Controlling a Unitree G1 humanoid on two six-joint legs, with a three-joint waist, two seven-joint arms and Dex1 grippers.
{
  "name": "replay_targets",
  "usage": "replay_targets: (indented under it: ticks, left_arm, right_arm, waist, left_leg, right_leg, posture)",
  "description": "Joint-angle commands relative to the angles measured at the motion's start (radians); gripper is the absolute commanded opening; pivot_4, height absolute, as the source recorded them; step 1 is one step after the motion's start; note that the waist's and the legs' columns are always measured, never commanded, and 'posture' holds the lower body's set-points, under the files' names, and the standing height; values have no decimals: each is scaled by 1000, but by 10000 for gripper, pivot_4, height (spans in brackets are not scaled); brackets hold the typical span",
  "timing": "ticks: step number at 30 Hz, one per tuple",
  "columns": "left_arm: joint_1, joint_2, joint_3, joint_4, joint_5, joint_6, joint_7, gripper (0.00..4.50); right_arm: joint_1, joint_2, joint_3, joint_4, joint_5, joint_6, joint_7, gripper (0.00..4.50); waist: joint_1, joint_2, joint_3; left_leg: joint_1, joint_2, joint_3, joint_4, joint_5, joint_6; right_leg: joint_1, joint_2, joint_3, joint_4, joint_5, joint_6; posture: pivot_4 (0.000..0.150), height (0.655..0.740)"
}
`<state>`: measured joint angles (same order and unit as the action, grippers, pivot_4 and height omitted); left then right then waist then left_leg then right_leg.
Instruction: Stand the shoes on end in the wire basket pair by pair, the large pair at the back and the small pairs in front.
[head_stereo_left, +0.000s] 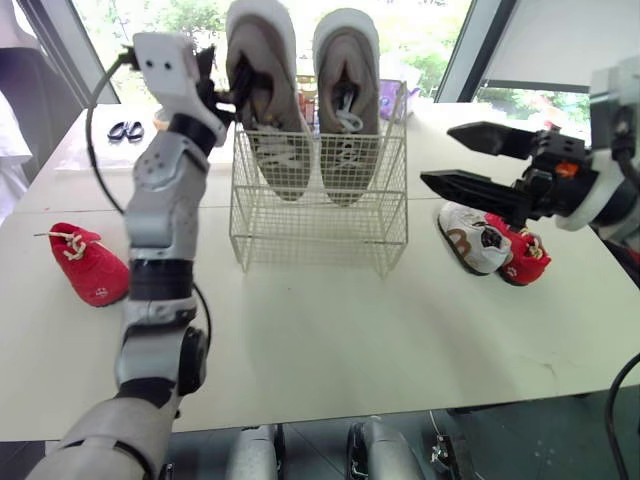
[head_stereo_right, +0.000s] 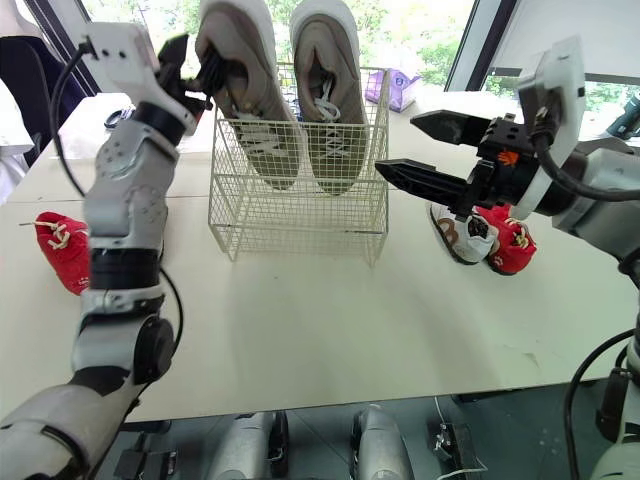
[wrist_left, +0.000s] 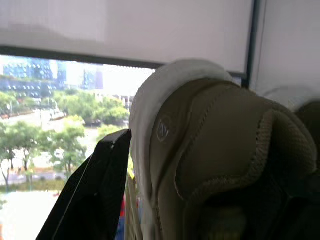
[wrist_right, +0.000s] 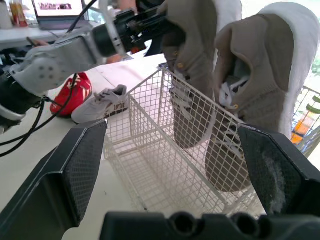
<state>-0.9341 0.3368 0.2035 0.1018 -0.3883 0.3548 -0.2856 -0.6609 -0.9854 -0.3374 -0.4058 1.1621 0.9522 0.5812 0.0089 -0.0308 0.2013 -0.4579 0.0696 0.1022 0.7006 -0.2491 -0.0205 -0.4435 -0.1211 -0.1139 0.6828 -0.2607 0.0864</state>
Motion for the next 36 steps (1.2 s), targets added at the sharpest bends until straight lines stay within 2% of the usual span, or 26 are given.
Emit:
replay_targets:
  ticks: [1,3,7,11,14,17,19,22,29,36]
  left_arm:
    - [53,81,61,-191,-152,189,-63,32316]
    - [104,135,91,-252,-222,265,-107,32316]
    - [272,223,179,-392,-457,454,-197,44142]
    - [451,253,177,-553,-581,524,-239,44142]
    - [527,181,153,-663,-668,527,-158,44142]
    - [589,34,90,-759,-743,505,0,44142]
    - [646,-48,21,-823,-741,489,75,44142]
    - [730,-98,-29,-859,-752,477,126,44142]
    - [818,7,-78,-851,-672,454,66,44142]
    - [829,32,-94,-846,-680,460,80,44142]
  right_arm:
    - [11,29,-30,13,-26,-29,-44,45000]
    - [35,51,-30,26,-84,-61,-71,45000]
    - [139,174,-83,165,-316,-286,-169,45000]
    - [230,255,-158,186,-418,-395,-253,45000]
    - [334,289,-176,121,-447,-402,-276,45000]
    - [404,338,-180,59,-470,-403,-330,45000]
    - [474,365,-159,5,-494,-396,-345,45000]
    - [600,380,-131,-50,-513,-386,-310,45000]
    - [737,410,-136,-2,-567,-433,-271,45000]
    - [725,461,-98,41,-599,-453,-264,45000]
  waist:
    - [2,0,0]
    - [5,0,0]
    - [6,-2,-2]
    - [11,0,-2]
    - [13,0,-2]
    - [6,2,-3]
    - [4,3,-4]
    - [4,5,-5]
    - [5,17,-12]
    - [5,19,-13]
  left_leg:
    - [0,0,0,0,0,0]
    - [0,0,0,1,0,0]
    - [1,0,0,0,0,0]
    - [2,0,0,1,0,0]
    - [2,0,-1,1,0,0]
    - [7,0,-1,1,0,0]
    - [15,0,-1,-1,-1,0]
    - [16,0,-1,-2,-1,1]
    - [16,-1,-1,-1,-5,8]
    - [16,-1,-2,-1,-5,8]
  right_leg:
    - [0,0,0,0,0,0]
    - [1,0,0,0,0,0]
    - [2,0,0,-1,0,0]
    - [3,0,0,0,0,0]
    - [3,0,0,0,0,0]
    - [8,0,0,0,0,0]
    - [15,0,0,-2,0,0]
    - [15,0,0,-2,-1,0]
    - [15,0,0,-2,-1,-1]
    - [15,0,0,-3,-1,-1]
  posture:
    - [1500,6938]
    - [1500,6938]
    - [1500,6938]
    - [1500,6938]
    - [1500,6938]
    - [1500,6938]
    - [1500,6938]
    - [1500,6938]
    - [1500,6938]
    - [1500,6938]
